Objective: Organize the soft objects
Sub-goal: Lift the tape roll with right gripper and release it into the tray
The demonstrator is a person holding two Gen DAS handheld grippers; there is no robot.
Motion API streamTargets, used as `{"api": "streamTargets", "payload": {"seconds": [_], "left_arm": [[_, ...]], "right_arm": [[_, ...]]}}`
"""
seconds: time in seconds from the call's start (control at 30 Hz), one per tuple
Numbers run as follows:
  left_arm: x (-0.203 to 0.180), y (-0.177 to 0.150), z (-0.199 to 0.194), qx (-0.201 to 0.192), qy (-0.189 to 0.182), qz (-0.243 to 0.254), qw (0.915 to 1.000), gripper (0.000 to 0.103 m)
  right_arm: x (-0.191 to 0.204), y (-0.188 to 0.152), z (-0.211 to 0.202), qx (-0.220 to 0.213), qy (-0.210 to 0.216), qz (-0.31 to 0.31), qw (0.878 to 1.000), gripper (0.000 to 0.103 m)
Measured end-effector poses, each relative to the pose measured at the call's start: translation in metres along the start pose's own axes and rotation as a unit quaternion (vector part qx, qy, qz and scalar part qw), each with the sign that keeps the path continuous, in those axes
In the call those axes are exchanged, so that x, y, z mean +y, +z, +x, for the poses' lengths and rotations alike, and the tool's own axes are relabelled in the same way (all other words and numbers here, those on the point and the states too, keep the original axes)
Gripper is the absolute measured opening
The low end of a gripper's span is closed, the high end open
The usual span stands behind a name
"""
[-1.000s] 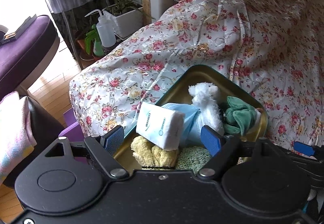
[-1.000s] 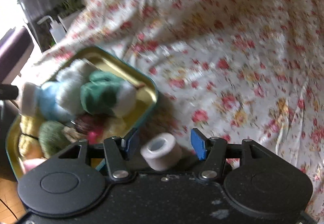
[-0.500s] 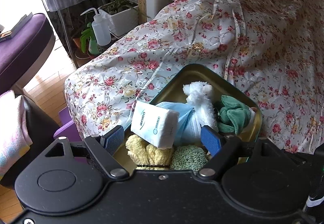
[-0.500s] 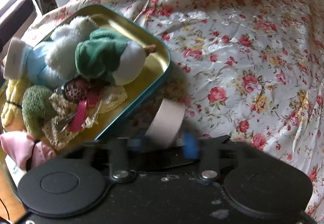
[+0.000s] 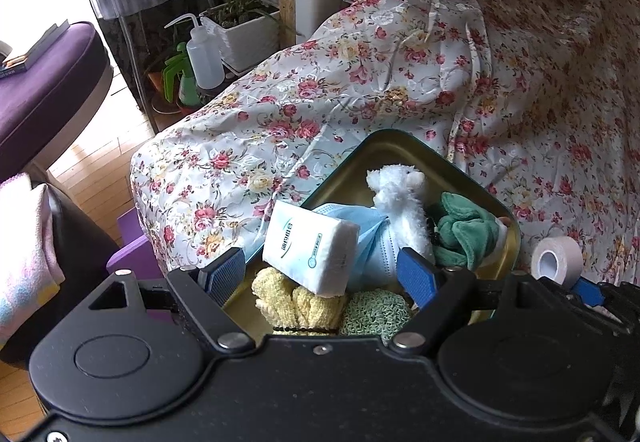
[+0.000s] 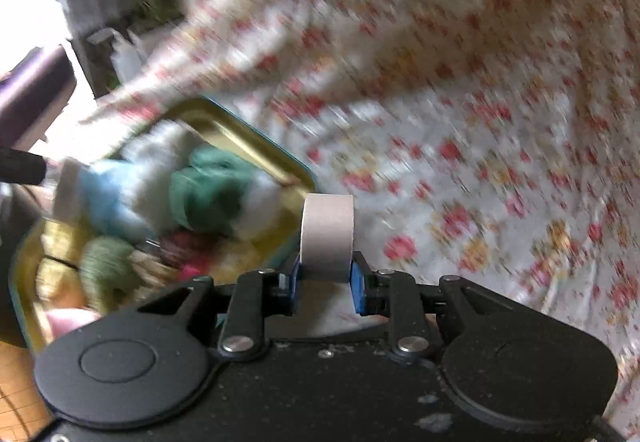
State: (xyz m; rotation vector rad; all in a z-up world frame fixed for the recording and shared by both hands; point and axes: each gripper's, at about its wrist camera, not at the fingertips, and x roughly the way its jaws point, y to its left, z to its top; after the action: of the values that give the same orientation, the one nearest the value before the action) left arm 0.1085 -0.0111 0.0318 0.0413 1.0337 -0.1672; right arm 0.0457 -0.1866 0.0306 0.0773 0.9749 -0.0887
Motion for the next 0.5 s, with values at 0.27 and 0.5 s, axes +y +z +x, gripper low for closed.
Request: {"api": "streamTargets", "payload": {"seconds": [0.27, 0.5], "left_arm": [[-0.003, -0.001, 0.002, 0.004, 0.001, 0.004, 1.0, 0.079], [-0.003, -0.001, 0.001, 0.006, -0.001, 0.005, 1.0, 0.079]], "right_arm": [[0.042, -0.006, -0.004, -0.019, 0.064, -0.041, 0.997, 0.058], [0.046, -0.014, 0.012, 0.016, 0.056, -0.044, 0.997, 0.054]]}}
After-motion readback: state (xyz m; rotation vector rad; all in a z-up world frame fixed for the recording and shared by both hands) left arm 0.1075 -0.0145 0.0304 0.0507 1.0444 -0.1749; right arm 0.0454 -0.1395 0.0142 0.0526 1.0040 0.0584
